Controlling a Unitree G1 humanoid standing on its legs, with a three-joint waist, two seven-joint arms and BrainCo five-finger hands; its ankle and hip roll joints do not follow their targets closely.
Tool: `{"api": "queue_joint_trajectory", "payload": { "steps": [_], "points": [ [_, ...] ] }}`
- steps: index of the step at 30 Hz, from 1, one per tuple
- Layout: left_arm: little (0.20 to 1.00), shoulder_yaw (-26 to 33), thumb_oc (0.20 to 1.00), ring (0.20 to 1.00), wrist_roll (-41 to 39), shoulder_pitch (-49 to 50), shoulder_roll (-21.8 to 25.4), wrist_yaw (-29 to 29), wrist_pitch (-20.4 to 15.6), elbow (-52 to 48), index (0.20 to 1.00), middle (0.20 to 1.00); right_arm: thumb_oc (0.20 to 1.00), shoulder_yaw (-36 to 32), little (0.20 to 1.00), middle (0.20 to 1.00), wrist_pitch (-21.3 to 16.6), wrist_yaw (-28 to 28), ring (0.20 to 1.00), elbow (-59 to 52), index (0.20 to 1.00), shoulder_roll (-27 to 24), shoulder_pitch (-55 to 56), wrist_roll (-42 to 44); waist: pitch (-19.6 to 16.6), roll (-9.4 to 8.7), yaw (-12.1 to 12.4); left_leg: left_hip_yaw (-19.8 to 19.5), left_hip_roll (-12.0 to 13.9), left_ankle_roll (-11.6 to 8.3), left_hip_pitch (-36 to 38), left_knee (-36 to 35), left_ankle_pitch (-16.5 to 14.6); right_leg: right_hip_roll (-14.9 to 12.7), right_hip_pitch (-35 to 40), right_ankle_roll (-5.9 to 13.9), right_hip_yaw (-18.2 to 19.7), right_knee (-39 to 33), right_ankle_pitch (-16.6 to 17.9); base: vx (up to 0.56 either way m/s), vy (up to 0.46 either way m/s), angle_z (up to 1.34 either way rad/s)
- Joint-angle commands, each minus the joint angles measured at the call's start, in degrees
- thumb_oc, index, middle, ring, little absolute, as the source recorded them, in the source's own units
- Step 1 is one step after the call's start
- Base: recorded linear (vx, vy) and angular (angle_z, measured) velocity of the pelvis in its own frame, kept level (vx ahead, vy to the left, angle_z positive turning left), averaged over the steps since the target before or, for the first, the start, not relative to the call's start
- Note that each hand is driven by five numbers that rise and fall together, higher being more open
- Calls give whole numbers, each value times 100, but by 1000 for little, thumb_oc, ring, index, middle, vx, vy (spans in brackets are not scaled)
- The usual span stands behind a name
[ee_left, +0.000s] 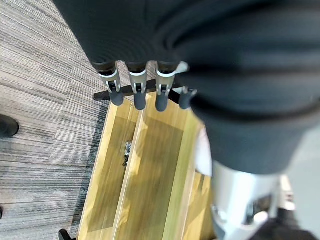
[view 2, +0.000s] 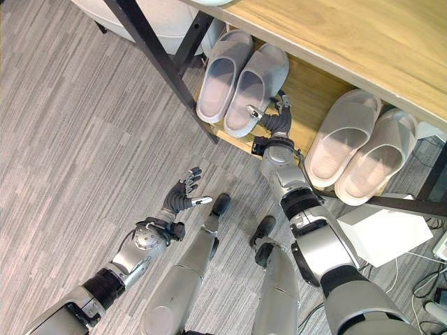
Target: Arrange the slippers neatly on the shoe rack.
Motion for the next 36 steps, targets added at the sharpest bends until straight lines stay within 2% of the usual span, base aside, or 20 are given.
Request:
{"api": "queue_joint_trajectory", "payload": {
  "steps": [1, 2, 6, 10, 12, 13, 14, 16, 18, 20, 23, 26, 27, 29, 30, 31, 32, 33, 35, 36],
  "points": [
    [1000, 172, 1000, 1000, 158, 77, -28, 22, -61, -88, 1000, 1000, 1000, 130, 1000, 1000, 8, 42, 1000, -706, 1000, -32, 29, -989, -91, -118, -64, 221, -126, 407, 789, -152, -1123, 69, 1133, 397, 165, -481, -742, 2, -26, -28],
    [1000, 293, 1000, 1000, 252, 222, -24, 42, 17, -5, 1000, 1000, 1000, 175, 1000, 1000, 212, 87, 1000, -1092, 1000, -42, 491, -1577, -164, -188, -189, 299, -50, 413, 997, -265, -1130, 136, 1338, 406, 213, -694, -662, -4, -32, -32],
    [1000, 498, 1000, 1000, 324, 461, -21, -11, 127, 65, 1000, 1000, 1000, 145, 1000, 1000, 301, 282, 1000, -1614, 1000, 30, 1415, -1956, -314, -256, -377, 372, 67, 406, 1358, -532, -1074, 246, 1751, 430, 244, -1159, -489, 6, -43, -28],
    [1000, 888, 1000, 1000, 679, 1029, -23, -200, 257, 287, 1000, 1000, 1000, 156, 1000, 1000, 107, 1116, 1000, -2410, 1000, 143, 3312, -2127, -852, -374, -720, 552, 292, 365, 2200, -1366, -842, 490, 2638, 548, 256, -2196, -128, 60, -69, -29],
    [1000, 964, 1000, 1000, 825, 1159, 24, -247, 256, 296, 1000, 1000, 1000, 144, 1000, 1000, 63, 1338, 1000, -2494, 1000, 50, 3683, -2148, -966, -377, -784, 583, 339, 348, 2434, -1596, -773, 541, 2868, 579, 233, -2455, -36, 48, -42, -33],
    [1000, 1015, 1000, 1000, 1218, 1338, 196, -412, 263, 263, 1000, 1000, 1000, 64, 1000, 1000, 23, 1749, 1000, -2597, 1000, -106, 4388, -2080, -1184, -347, -912, 673, 411, 324, 2750, -1853, -706, 601, 3130, 625, 257, -2738, 68, 24, -20, -23],
    [1000, 1013, 1000, 1000, 1221, 1349, 195, -412, 265, 257, 1000, 1000, 1000, 63, 1000, 1000, 26, 1751, 1000, -2607, 1000, -109, 4403, -2080, -1179, -344, -905, 678, 417, 323, 2781, -1880, -698, 608, 3158, 625, 260, -2762, 78, 27, -33, -24],
    [1000, 759, 1000, 1000, 2115, 1449, 493, -896, 368, 183, 1000, 1000, 1000, -250, 1000, 1000, 42, 2255, 1000, -2341, 1000, -202, 5475, -2134, -1548, -272, -1151, 906, 508, 307, 3378, -2354, -639, 721, 3627, 683, 397, -3190, 195, 47, -53, -32],
    [1000, 653, 1000, 1000, 2349, 1408, 544, -999, 386, 193, 1000, 1000, 1000, -298, 1000, 1000, 52, 2333, 1000, -2199, 1000, -189, 5642, -2169, -1603, -264, -1197, 961, 518, 307, 3490, -2355, -689, 743, 3753, 692, 447, -3279, 215, 42, -46, -30],
    [1000, 254, 1000, 1000, 2962, 1225, 657, -1318, 338, 46, 1000, 1000, 1000, -438, 1000, 1000, 93, 2524, 1000, -1834, 1000, -189, 6120, -2257, -1772, -239, -1366, 1121, 521, 310, 3731, -2355, -808, 775, 3997, 721, 582, -3460, 250, 40, -47, -33],
    [1000, -334, 1000, 1000, 3273, 766, 715, -1676, 185, -492, 1000, 1000, 1000, -388, 1000, 1000, 114, 2640, 1000, -1152, 1000, -97, 6161, -2175, -1871, -197, -1516, 1261, 539, 337, 3874, -2355, -877, 803, 4086, 733, 763, -3574, 305, 11, -39, -21],
    [1000, -735, 1000, 1000, 3125, 350, 711, -1836, 52, -1007, 1000, 1000, 1000, -361, 1000, 1000, 131, 2701, 1000, -776, 1000, -12, 6101, -1919, -1923, -167, -1596, 1353, 544, 345, 3954, -2355, -919, 823, 4128, 742, 882, -3630, 330, 14, -48, -32],
    [1000, -955, 1000, 1000, 2791, 32, 666, -1933, -60, -1496, 1000, 1000, 1000, -335, 1000, 1000, 122, 2685, 1000, -567, 1000, 76, 6033, -1656, -1965, -143, -1681, 1440, 559, 350, 4046, -2355, -986, 842, 4183, 741, 992, -3669, 309, 9, -37, -25],
    [1000, -953, 1000, 1000, 2610, -25, 658, -1967, -61, -1628, 1000, 1000, 1000, -335, 1000, 1000, 121, 2677, 1000, -478, 1000, 104, 5983, -1610, -1969, -143, -1678, 1478, 567, 351, 4067, -2355, -979, 848, 4201, 728, 1029, -3693, 331, 26, -53, -31],
    [1000, -803, 1000, 1000, 2013, -248, 642, -1987, -115, -2058, 1000, 1000, 1000, -301, 1000, 1000, 120, 2665, 1000, -473, 1000, 106, 5904, -1604, -2008, -139, -1707, 1530, 584, 344, 4154, -2355, -1031, 861, 4274, 714, 1092, -3712, 303, 32, -59, -34],
    [1000, -792, 1000, 1000, 2002, -248, 654, -1995, -102, -2077, 1000, 1000, 1000, -299, 1000, 1000, 120, 2665, 1000, -473, 1000, 106, 5896, -1603, -2002, -141, -1710, 1532, 581, 347, 4141, -2355, -1011, 859, 4266, 711, 1091, -3723, 327, 22, -82, -29],
    [1000, -570, 1000, 1000, 1401, -332, 589, -1971, -138, -2405, 1000, 1000, 1000, -301, 1000, 1000, 111, 2645, 1000, -498, 1000, 121, 5882, -1576, -2017, -137, -1725, 1538, 589, 341, 4167, -2355, -1017, 871, 4290, 700, 1112, -3725, 321, -11, -33, -16],
    [1000, -566, 1000, 1000, 1398, -331, 593, -1974, -134, -2411, 1000, 1000, 1000, -299, 1000, 1000, 111, 2645, 1000, -498, 1000, 120, 5881, -1575, -2013, -137, -1727, 1537, 589, 341, 4170, -2355, -1017, 871, 4294, 700, 1112, -3725, 321, -2, -56, -12],
    [1000, -205, 1000, 1000, 872, -455, 541, -1886, -206, -2780, 1000, 1000, 1000, -303, 1000, 1000, 92, 2654, 1000, -570, 1000, 120, 5884, -1571, -2028, -145, -1720, 1538, 594, 333, 4198, -2355, -1022, 879, 4325, 689, 1101, -3725, 299, -1, -58, -3],
    [1000, 305, 1000, 1000, 589, -580, 464, -1597, -319, -3090, 1000, 1000, 1000, -304, 1000, 1000, 65, 2672, 1000, -617, 1000, 134, 5915, -1573, -2035, -160, -1707, 1525, 594, 320, 4223, -2355, -1027, 882, 4374, 667, 1089, -3725, 264, 12, -76, 1]
  ]
}}
